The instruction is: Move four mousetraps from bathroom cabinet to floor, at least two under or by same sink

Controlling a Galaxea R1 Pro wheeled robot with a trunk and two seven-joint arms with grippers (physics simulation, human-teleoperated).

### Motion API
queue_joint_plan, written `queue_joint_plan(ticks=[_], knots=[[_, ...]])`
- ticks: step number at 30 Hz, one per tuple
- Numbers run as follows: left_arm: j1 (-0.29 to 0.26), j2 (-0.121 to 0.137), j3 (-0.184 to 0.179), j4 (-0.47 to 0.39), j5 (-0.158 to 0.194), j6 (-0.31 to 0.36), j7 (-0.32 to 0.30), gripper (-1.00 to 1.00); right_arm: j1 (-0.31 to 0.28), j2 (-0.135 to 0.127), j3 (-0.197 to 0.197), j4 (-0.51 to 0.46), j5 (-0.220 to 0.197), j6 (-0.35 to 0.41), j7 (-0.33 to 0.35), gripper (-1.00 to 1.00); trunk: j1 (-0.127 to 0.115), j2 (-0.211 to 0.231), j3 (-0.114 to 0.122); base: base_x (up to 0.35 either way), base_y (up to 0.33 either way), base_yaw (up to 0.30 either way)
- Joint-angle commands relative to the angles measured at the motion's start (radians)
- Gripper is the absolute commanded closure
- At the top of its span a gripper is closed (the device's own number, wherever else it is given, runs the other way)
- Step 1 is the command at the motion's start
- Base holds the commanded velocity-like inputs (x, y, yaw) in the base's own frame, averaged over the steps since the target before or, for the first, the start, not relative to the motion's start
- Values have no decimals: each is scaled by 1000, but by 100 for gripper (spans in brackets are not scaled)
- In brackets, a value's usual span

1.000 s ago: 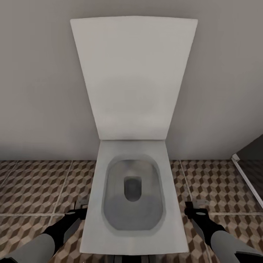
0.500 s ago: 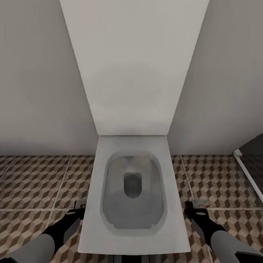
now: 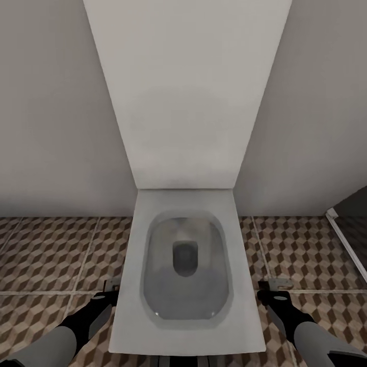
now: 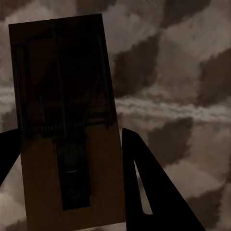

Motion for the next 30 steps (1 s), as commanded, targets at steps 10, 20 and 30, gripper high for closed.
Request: queue_joint_plan(ticks=[10, 20, 30], knots=[[0, 2, -8, -3, 4, 7, 7, 100, 0, 1, -7, -2, 11, 5, -1, 100, 3, -2, -32, 0, 0, 0], [0, 4, -9, -2, 4, 7, 7, 100, 0, 1, -7, -2, 12, 1, -1, 100, 8, -4, -70, 0, 0, 0], [0, 8, -10, -2, 4, 7, 8, 100, 0, -1, -7, -2, 9, -3, 0, 100, 10, -5, -86, 0, 0, 0]])
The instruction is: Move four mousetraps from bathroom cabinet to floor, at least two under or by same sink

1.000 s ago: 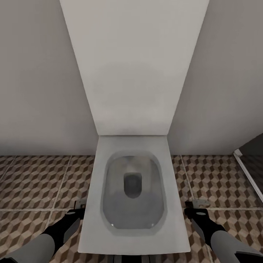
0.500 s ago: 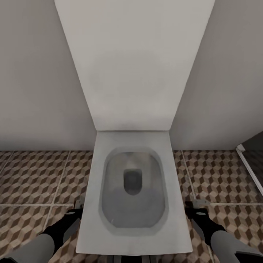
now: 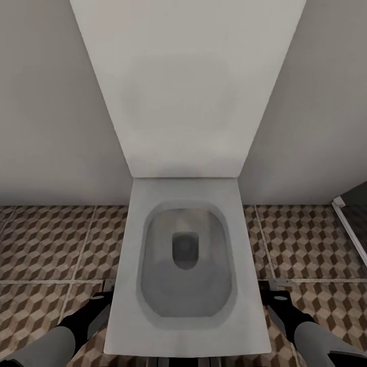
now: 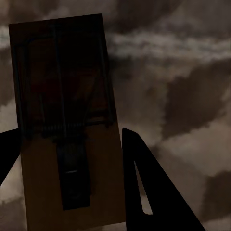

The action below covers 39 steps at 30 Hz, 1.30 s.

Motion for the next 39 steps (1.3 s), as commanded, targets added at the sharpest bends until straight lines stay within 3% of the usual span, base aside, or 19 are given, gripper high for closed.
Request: queue_joint_plan(ticks=[1, 9, 15, 39], knots=[[0, 1, -8, -3, 4, 6, 7, 100, 0, 1, -8, -2, 10, 6, 0, 100, 0, 0, -1, 0, 0, 0], [0, 1, -8, -3, 4, 5, 8, 100, 0, 0, -8, -1, 8, 4, 0, 100, 0, 0, -1, 0, 0, 0], [0, 0, -8, -2, 4, 5, 8, 100, 0, 0, -8, -2, 7, 3, 0, 100, 3, -2, -24, 0, 0, 0], [0, -2, -8, -2, 4, 5, 8, 100, 0, 0, -8, -2, 10, 3, 0, 100, 3, -2, -24, 0, 0, 0]])
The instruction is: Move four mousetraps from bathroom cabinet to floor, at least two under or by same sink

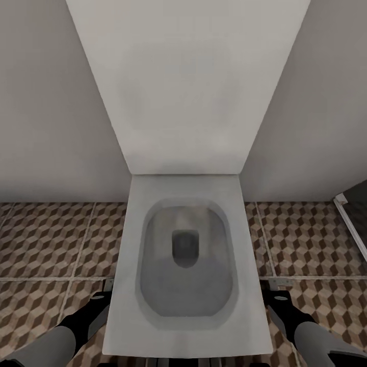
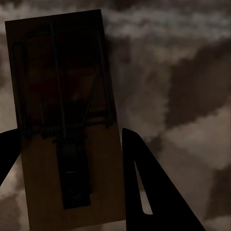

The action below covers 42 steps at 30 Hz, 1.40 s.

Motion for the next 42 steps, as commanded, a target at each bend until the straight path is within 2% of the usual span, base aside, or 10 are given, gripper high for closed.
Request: queue_joint_plan(ticks=[1, 10, 16, 42], knots=[[1, 1, -15, -2, 23, 5, 7, 100, 0, 1, -8, -2, 10, 6, 0, 100, 0, 0, -1, 0, 0, 0], [1, 0, -15, -2, 23, 6, 7, 100, 0, 0, -8, -2, 9, 7, 2, 100, 0, 0, -1, 0, 0, 0], [1, 1, -14, -2, 23, 7, 7, 100, 0, 1, -8, -2, 10, 7, 3, 100, 3, -2, -24, 0, 0, 0], [1, -1, -13, -2, 23, 5, 8, 100, 0, -1, -8, -1, 10, 9, 7, 100, 3, -2, -24, 0, 0, 0]])
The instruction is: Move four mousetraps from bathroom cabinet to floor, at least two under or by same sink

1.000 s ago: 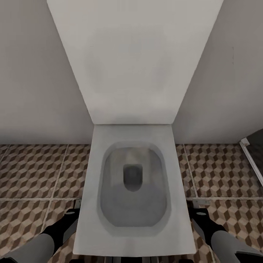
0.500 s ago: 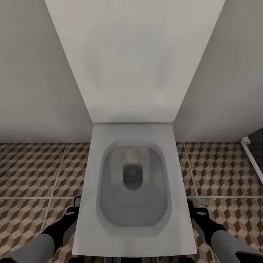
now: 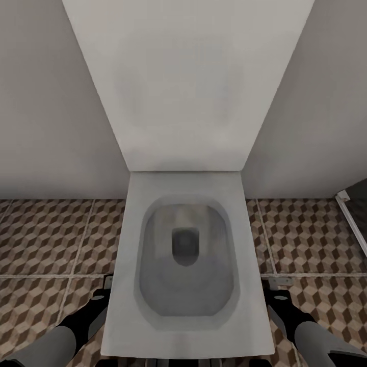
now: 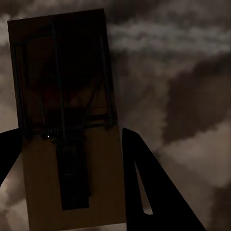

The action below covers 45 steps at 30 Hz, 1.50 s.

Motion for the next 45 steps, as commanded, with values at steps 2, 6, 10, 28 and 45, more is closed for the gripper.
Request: queue_joint_plan(ticks=[2, 6, 10, 28, 45], knots=[[0, 1, -15, -1, 24, 79, 8, 100, 1, 0, -7, 1, 0, 7, 1, -100, 0, 0, -1, 0, 0, 0], [0, 1, -15, -1, 24, 79, 8, 100, 1, 0, -7, 1, 1, 9, 2, -100, 0, 0, -1, 0, 0, 0], [0, 1, -15, -1, 24, 79, 8, 100, 1, 0, -7, 1, 1, 10, 3, -100, 0, 0, -1, 0, 0, 0], [0, 3, -16, -4, 24, 79, 7, 100, 1, 0, -6, 1, 1, 10, 5, -100, 0, 0, -1, 0, 0, 0], [0, 3, -16, -2, 23, 79, 5, -100, 1, 0, -6, 1, 1, 10, 5, -100, 0, 0, -1, 0, 0, 0]])
